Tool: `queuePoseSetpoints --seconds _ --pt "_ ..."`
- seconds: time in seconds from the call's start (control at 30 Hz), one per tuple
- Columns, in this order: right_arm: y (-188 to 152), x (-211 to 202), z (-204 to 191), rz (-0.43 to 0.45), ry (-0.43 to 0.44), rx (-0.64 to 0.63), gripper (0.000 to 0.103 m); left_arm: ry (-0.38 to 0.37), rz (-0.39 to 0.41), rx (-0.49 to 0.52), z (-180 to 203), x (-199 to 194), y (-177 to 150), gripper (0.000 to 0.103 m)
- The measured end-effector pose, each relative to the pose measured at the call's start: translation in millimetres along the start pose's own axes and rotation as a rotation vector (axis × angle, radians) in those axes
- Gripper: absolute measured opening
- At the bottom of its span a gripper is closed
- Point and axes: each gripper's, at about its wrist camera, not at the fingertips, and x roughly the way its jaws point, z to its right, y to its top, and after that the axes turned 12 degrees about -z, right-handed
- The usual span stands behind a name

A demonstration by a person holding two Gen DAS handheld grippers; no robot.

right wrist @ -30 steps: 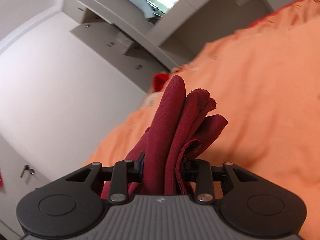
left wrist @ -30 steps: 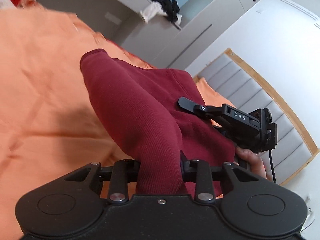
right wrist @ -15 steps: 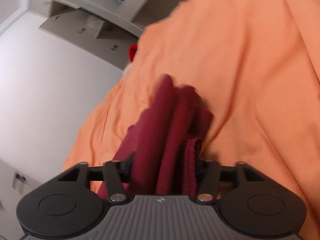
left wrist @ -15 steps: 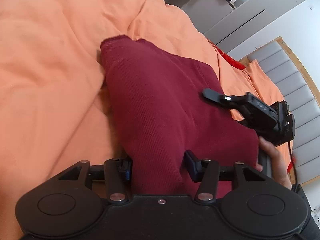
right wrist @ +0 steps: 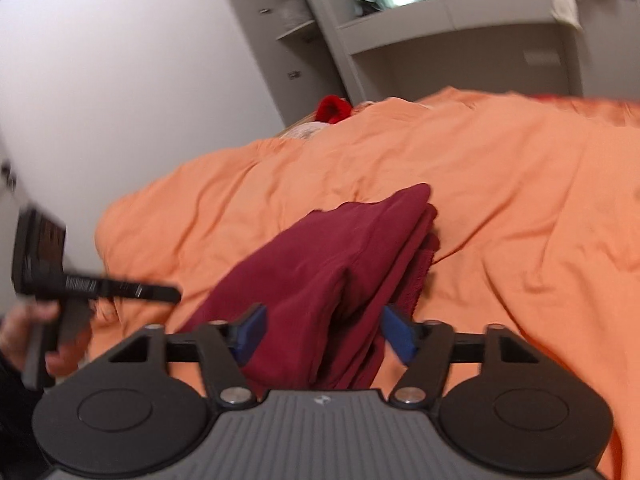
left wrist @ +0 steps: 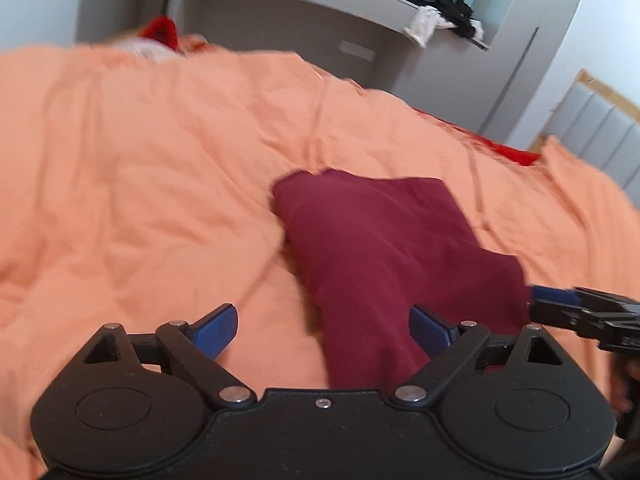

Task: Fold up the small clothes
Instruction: 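Open both grippers and release the folded shirt onto the duvet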

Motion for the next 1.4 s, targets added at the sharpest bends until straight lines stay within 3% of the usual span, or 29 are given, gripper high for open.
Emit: queuePoseSetpoints --seconds 0.07,0.17,0.27,0.43,0.6,0.8,0.9,0.97,1.0,1.03,1.17,1.27,1.33,1.4 --pt "-2.1 6.0 1.3 0.003 0.042 0.02 0.045 0.058 -0.007 0.023 6.1 3.7 0.9 0.092" --pt "-3.9 18.4 4.1 -0.053 0.111 0.073 0.035 0.075 -0.031 0.047 7.3 12.6 -0.7 0.092" --pt "-6.9 17.4 17.9 -0.066 0.233 0.194 0.008 0.118 -0.069 0.099 9.3 17.9 -6.2 0.091" --pt "-24.9 12.4 51.2 -0.04 0.43 0.438 0.006 0.146 -0.123 0.174 8.5 28.2 -16.2 0.091" --pt "-46.5 33.2 71.4 -0.103 0.435 0.51 0.005 0.15 -0.143 0.207 7.3 28.3 -21.1 0.092" --pt "-59.2 43.6 84.1 -0.112 0.472 0.521 0.004 0.142 -0.141 0.191 3.0 26.8 -22.9 0.095" --pt "-53.4 32.3 88.4 -0.144 0.513 0.566 0.02 0.126 -0.113 0.164 1.4 12.5 -19.8 0.093" --pt "-43.9 9.8 82.6 -0.134 0.504 0.536 0.072 0.137 -0.058 0.164 3.1 -7.2 -20.0 0.094" --pt "-37.2 -3.8 76.6 -0.134 0.454 0.494 0.082 0.153 -0.021 0.165 4.1 -17.9 -20.7 0.096" --pt "-29.4 -17.1 70.7 -0.117 0.392 0.438 0.081 0.175 0.026 0.163 5.1 -28.8 -22.2 0.101" --pt "16.2 -45.4 43.8 0.025 0.087 0.215 0.083 0.209 0.193 0.144 16.1 -58.1 -21.1 0.102" --pt "61.8 -21.9 41.8 0.091 -0.019 0.182 0.097 0.155 0.263 0.114 25.0 -65.6 -18.1 0.102" --pt "90.2 11.0 50.0 0.063 -0.053 0.188 0.096 0.132 0.259 0.121 29.5 -61.5 -16.0 0.102" --pt "111.5 48.1 62.6 -0.014 -0.069 0.207 0.083 0.15 0.232 0.135 32.0 -54.3 -13.0 0.102"
